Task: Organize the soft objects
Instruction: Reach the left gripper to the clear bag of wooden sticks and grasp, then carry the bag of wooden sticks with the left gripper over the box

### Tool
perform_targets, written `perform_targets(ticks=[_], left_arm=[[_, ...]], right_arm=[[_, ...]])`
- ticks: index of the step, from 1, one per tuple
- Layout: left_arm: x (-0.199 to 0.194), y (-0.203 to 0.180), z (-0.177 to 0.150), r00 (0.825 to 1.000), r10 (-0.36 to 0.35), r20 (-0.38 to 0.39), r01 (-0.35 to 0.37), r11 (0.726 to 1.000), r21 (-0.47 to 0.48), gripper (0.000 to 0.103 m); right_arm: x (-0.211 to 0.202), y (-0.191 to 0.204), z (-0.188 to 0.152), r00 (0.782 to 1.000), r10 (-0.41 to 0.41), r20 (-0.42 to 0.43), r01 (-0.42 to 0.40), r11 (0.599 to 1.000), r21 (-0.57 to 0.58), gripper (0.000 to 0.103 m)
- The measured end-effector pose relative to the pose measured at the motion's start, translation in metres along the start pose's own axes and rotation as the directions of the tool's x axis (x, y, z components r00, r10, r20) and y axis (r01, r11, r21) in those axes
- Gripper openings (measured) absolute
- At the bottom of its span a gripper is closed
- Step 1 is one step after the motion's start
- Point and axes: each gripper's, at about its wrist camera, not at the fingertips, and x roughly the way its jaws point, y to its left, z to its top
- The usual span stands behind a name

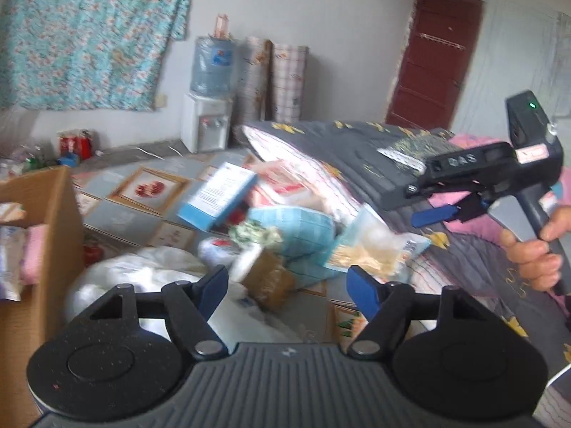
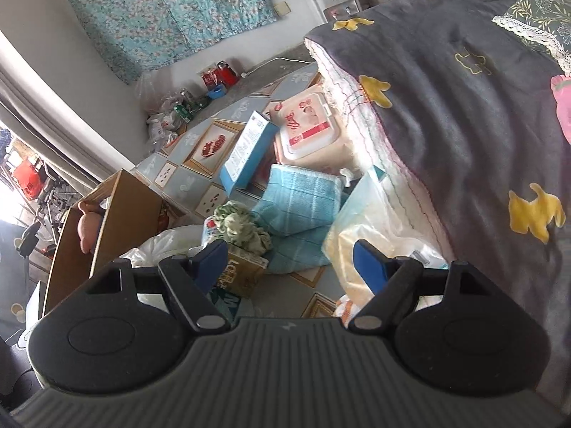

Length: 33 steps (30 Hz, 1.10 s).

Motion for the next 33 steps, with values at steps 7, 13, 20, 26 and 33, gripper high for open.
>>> perform_targets(ticks=[7, 13, 20, 26, 33], left_arm=[[0.062, -0.022, 0.001, 0.987, -0.131, -0.096, 0.117, 0.983, -0.145, 0.061], [0.117, -0.043, 0.004, 0.956, -0.232, -0.181, 0.198, 0.962, -0.191, 0.061], [0.162, -0.063, 0.006, 0.943, -0.240, -0.228, 0.206, 0.965, -0.163, 0.064], [0.178, -0.059, 0.003, 0.926, -0.281, -0.252, 0.229, 0.949, -0.216, 0.065], [0.157, -0.064, 0.012, 0.928, -0.329, -0.176, 0.287, 0.931, -0.227, 0.064]], right_arm=[[0.038, -0.032, 0.028, 0.994, -0.095, -0.052, 0.094, 0.995, -0.029, 0.070], [0.071, -0.050, 0.039, 0.987, -0.109, -0.122, 0.101, 0.993, -0.064, 0.056], [0.090, -0.062, 0.037, 0.979, -0.083, -0.188, 0.066, 0.993, -0.094, 0.026], [0.081, -0.072, 0.032, 0.982, 0.013, -0.191, -0.014, 1.000, -0.001, 0.015], [0.043, -0.060, 0.032, 0.992, 0.052, -0.115, -0.050, 0.999, 0.020, 0.013]])
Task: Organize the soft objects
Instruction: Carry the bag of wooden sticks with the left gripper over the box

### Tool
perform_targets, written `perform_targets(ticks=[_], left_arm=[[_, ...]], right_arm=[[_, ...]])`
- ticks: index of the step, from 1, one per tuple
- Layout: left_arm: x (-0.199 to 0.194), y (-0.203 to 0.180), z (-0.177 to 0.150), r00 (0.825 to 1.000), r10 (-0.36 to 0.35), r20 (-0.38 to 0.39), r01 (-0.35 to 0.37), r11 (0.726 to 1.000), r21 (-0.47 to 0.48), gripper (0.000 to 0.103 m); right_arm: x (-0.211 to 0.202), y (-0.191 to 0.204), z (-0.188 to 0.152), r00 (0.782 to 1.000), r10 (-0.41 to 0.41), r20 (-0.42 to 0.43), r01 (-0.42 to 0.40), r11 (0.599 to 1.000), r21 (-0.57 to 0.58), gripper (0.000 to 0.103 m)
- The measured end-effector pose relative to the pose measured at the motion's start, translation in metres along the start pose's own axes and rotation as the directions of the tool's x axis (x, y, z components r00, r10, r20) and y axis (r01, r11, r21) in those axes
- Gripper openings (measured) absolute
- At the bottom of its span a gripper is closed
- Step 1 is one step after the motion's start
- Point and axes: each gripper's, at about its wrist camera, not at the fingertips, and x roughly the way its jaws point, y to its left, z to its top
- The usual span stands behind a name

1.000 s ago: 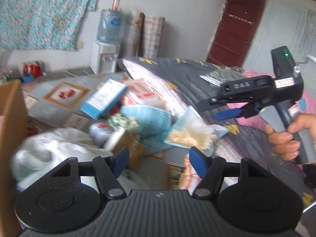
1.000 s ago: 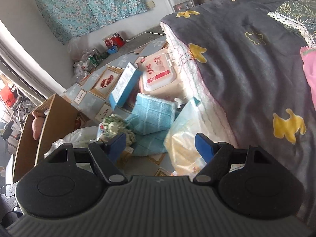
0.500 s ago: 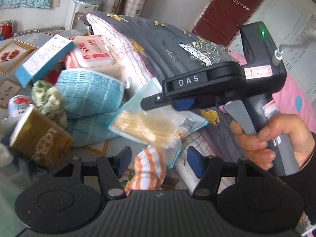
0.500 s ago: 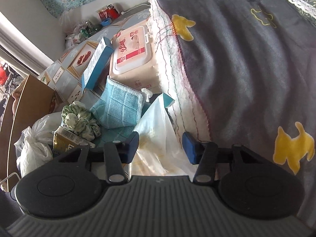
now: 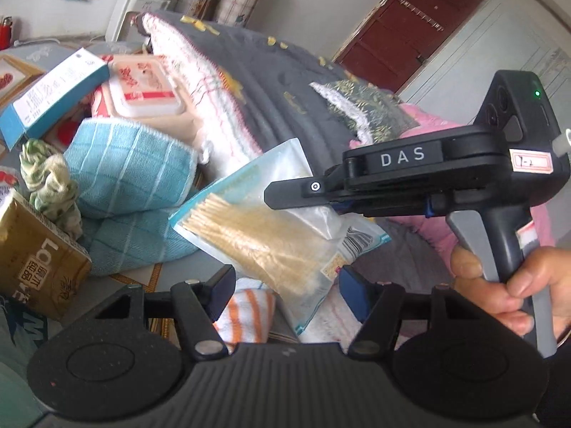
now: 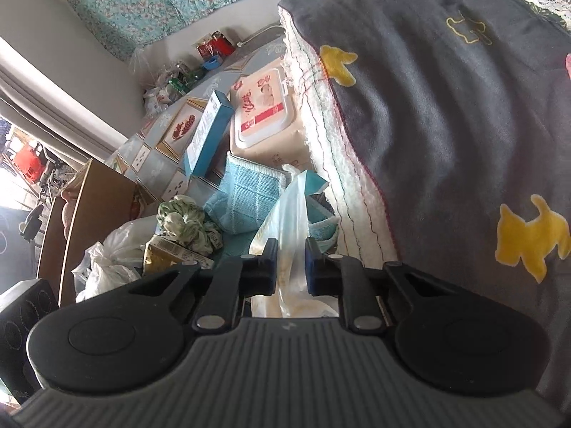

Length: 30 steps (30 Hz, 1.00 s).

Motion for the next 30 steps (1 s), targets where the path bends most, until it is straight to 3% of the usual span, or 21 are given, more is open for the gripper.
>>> perform_targets(ticks=[6, 11, 14, 17, 22, 27, 30], left_arm=[[-0.047, -0.020, 0.003, 0.996, -0.022, 0.087, 0.020, 0.999, 0.026, 0.064], [-0.104, -0.023, 0.002, 0.983, 0.031, 0.184, -0.037, 0.999, 0.031, 0.064], [-0.144, -0.015, -0.002, 0.964, 0.086, 0.251, -0.092, 0.996, 0.012, 0.064], [-0.184, -0.003, -0.009, 0.936, 0.165, 0.312, -0.169, 0.985, -0.012, 0.064], [-0.243, 0.031, -0.022, 0.865, 0.337, 0.371, -0.329, 0.940, -0.088, 0.064], [-0.288, 0.085, -0.035, 0.804, 0.489, 0.338, -0.444, 0.872, -0.205, 0.064], [-0.306, 0.120, -0.042, 0.775, 0.559, 0.295, -0.498, 0.827, -0.261, 0.064]], right_arm=[[-0.043, 0.036, -0.007, 0.996, 0.060, 0.073, -0.057, 0.998, -0.035, 0.013], [-0.064, 0.091, -0.009, 0.985, 0.132, 0.110, -0.119, 0.986, -0.113, 0.013], [-0.064, 0.129, -0.008, 0.975, 0.195, 0.105, -0.177, 0.971, -0.158, 0.013], [-0.056, 0.174, -0.007, 0.960, 0.267, 0.085, -0.247, 0.949, -0.197, 0.013], [-0.012, 0.263, -0.014, 0.928, 0.373, -0.005, -0.364, 0.904, -0.223, 0.013], [0.053, 0.347, -0.032, 0.911, 0.393, -0.125, -0.412, 0.882, -0.229, 0.013], [0.093, 0.391, -0.045, 0.921, 0.351, -0.171, -0.384, 0.891, -0.242, 0.014]])
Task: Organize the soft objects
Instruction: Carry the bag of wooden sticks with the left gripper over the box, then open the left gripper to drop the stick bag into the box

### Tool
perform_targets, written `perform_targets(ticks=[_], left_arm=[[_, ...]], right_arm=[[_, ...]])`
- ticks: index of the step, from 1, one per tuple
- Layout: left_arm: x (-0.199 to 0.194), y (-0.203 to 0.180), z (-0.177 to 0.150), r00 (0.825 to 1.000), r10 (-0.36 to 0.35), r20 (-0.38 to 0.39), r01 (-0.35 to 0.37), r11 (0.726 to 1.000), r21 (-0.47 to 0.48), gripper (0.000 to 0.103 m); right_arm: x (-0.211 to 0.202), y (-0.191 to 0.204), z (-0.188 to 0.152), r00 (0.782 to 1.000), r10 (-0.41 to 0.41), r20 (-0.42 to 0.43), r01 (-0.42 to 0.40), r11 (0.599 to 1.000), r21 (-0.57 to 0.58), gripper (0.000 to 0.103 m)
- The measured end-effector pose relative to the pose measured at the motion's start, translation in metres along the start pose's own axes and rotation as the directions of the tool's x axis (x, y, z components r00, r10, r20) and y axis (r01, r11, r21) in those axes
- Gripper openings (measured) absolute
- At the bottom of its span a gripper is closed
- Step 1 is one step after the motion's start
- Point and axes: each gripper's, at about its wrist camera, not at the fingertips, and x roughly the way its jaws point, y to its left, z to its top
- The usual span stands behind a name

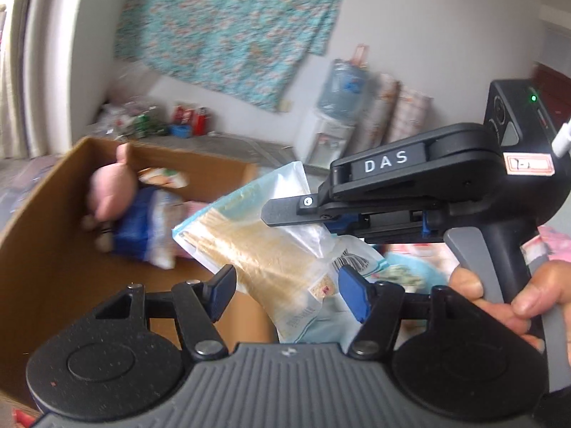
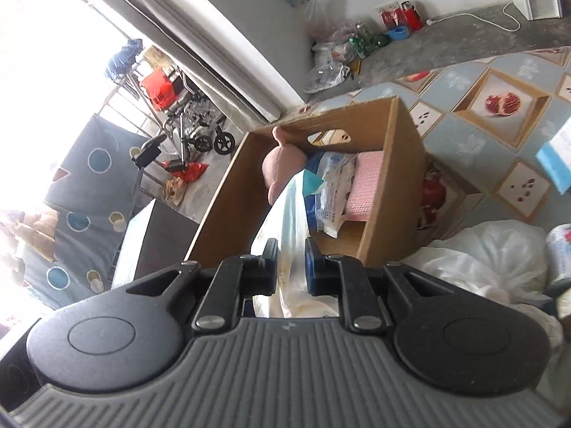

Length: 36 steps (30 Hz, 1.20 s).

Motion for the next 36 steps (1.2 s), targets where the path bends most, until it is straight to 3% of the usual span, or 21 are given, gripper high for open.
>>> perform_targets(ticks=[3, 8, 12, 18, 26, 30, 36], left_arm=[[0.008, 0.033, 0.000, 0.997, 0.063, -0.053, -0.065, 0.998, -0.021, 0.064], [0.026, 0.072, -0.004, 0.979, 0.131, -0.156, -0.139, 0.989, -0.043, 0.061], [0.042, 0.086, -0.001, 0.962, 0.120, -0.245, -0.136, 0.990, -0.048, 0.061], [0.065, 0.101, 0.008, 0.942, 0.049, -0.332, -0.095, 0.988, -0.123, 0.065], [0.127, 0.104, 0.026, 0.880, 0.182, -0.439, -0.243, 0.966, -0.086, 0.059], [0.151, 0.104, 0.025, 0.853, 0.199, -0.482, -0.253, 0.966, -0.048, 0.054], [0.157, 0.088, 0.025, 0.865, 0.205, -0.457, -0.178, 0.979, 0.102, 0.043]], right_arm=[[0.047, 0.017, -0.001, 0.998, -0.050, -0.045, 0.050, 0.999, 0.000, 0.016], [0.085, 0.026, -0.011, 0.988, -0.120, -0.101, 0.119, 0.993, -0.014, 0.021], [0.075, 0.027, -0.016, 0.990, -0.124, -0.063, 0.121, 0.992, -0.047, 0.026], [0.032, 0.003, -0.009, 0.995, -0.103, 0.005, 0.103, 0.994, -0.034, 0.030], [0.008, -0.031, -0.008, 0.994, -0.099, 0.047, 0.099, 0.995, 0.000, 0.034], [0.008, -0.050, -0.006, 0.994, -0.100, 0.048, 0.098, 0.994, 0.046, 0.035], [0.005, -0.064, -0.006, 0.994, -0.098, 0.056, 0.095, 0.994, 0.059, 0.039]])
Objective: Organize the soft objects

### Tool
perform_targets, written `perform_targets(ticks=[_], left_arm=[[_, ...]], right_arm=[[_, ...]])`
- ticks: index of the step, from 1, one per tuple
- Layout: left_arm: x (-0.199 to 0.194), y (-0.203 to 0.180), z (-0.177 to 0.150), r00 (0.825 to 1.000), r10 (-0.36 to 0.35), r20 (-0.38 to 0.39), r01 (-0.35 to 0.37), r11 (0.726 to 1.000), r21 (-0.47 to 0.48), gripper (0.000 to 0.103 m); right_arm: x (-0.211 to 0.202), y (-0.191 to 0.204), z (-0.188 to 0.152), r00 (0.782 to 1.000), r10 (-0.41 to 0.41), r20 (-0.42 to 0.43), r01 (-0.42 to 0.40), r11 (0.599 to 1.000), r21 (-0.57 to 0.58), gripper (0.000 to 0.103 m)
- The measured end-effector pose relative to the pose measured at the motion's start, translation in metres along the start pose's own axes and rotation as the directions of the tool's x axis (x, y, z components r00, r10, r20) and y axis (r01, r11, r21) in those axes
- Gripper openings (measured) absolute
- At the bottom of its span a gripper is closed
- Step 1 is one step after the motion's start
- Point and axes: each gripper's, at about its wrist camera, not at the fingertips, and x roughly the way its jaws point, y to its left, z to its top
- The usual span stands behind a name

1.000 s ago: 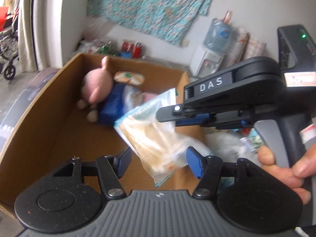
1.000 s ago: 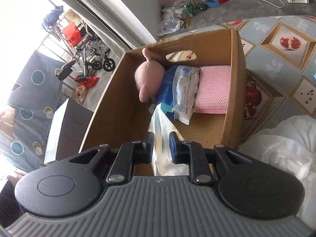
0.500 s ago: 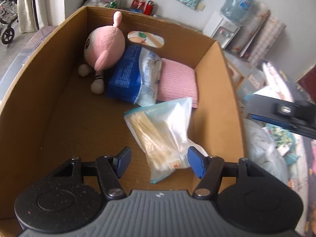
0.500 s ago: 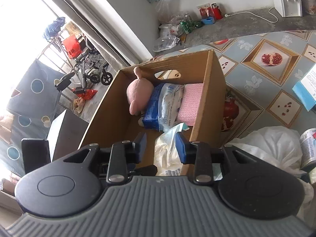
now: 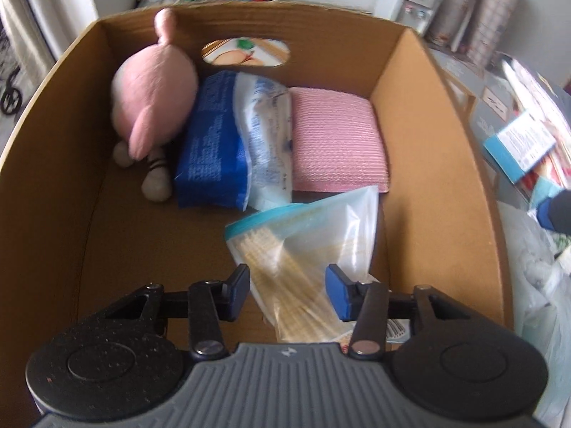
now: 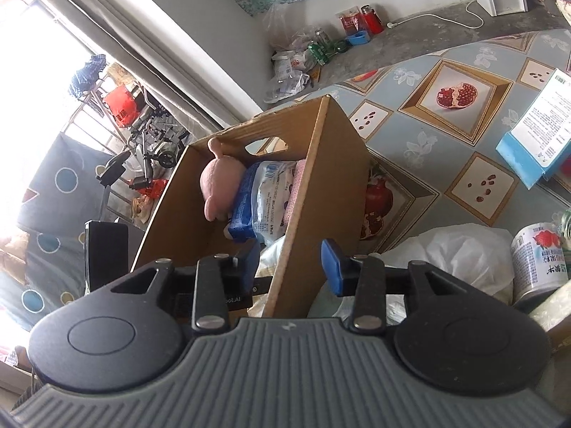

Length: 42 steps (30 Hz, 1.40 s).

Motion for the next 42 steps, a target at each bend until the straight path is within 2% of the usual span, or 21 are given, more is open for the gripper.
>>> perform_targets(ticks=[3, 6, 8, 11, 13, 16, 18, 20, 22, 27, 31, 37, 42], left_arm=[[-0.002, -0.014, -0.003, 1.000, 0.018, 0.017, -0.020, 0.993, 0.115, 0.040], [-0.004, -0.027, -0.008, 0.999, 0.039, 0.025, -0.044, 0.972, 0.229, 0.037], [-0.005, -0.030, -0.010, 0.999, 0.043, 0.020, -0.047, 0.966, 0.254, 0.037], [-0.008, -0.018, -0.006, 0.999, 0.000, -0.044, 0.006, 0.988, 0.153, 0.051], [-0.010, -0.003, -0.004, 0.997, -0.049, -0.053, 0.052, 0.997, 0.048, 0.065], [-0.009, 0.014, -0.003, 0.994, -0.097, -0.046, 0.094, 0.993, -0.072, 0.070], [-0.002, 0.017, -0.003, 0.994, -0.087, -0.067, 0.081, 0.992, -0.097, 0.069], [0.006, 0.013, -0.005, 0.994, -0.063, -0.088, 0.058, 0.996, -0.065, 0.063], [0.009, 0.008, -0.009, 0.995, -0.063, -0.079, 0.061, 0.998, -0.028, 0.065], [0.007, -0.010, -0.013, 0.996, -0.027, -0.082, 0.039, 0.987, 0.156, 0.061], [0.005, -0.019, -0.014, 0.995, -0.040, -0.088, 0.060, 0.970, 0.237, 0.050], [0.004, -0.024, -0.007, 0.998, -0.053, -0.045, 0.063, 0.966, 0.250, 0.047], [0.006, -0.019, 0.000, 0.997, -0.070, -0.014, 0.071, 0.976, 0.207, 0.045]], right_arm=[[0.002, -0.003, 0.000, 1.000, -0.002, -0.003, 0.003, 1.000, 0.009, 0.040], [0.004, -0.003, -0.001, 1.000, 0.000, -0.009, 0.000, 1.000, 0.014, 0.040], [0.004, -0.001, -0.002, 1.000, 0.003, -0.012, -0.003, 1.000, 0.013, 0.041], [0.003, 0.003, -0.003, 1.000, 0.007, -0.014, -0.007, 1.000, 0.009, 0.041], [0.001, 0.005, -0.003, 1.000, 0.010, -0.008, -0.010, 1.000, 0.008, 0.041], [-0.001, 0.006, -0.003, 1.000, 0.010, -0.003, -0.010, 1.000, 0.009, 0.042], [-0.001, 0.007, -0.004, 1.000, 0.009, -0.005, -0.009, 1.000, 0.009, 0.043], [-0.002, 0.008, -0.005, 1.000, 0.012, -0.009, -0.012, 1.000, 0.008, 0.044], [-0.004, 0.008, -0.007, 1.000, 0.013, -0.009, -0.013, 1.000, 0.007, 0.045], [-0.008, 0.004, -0.008, 1.000, 0.006, -0.004, -0.006, 1.000, 0.011, 0.046], [-0.007, 0.000, -0.009, 1.000, 0.011, -0.005, -0.011, 1.000, 0.026, 0.047], [-0.005, -0.004, -0.010, 1.000, 0.010, -0.014, -0.009, 0.999, 0.037, 0.047], [-0.006, -0.009, -0.009, 1.000, 0.002, -0.010, -0.002, 0.999, 0.048, 0.047]])
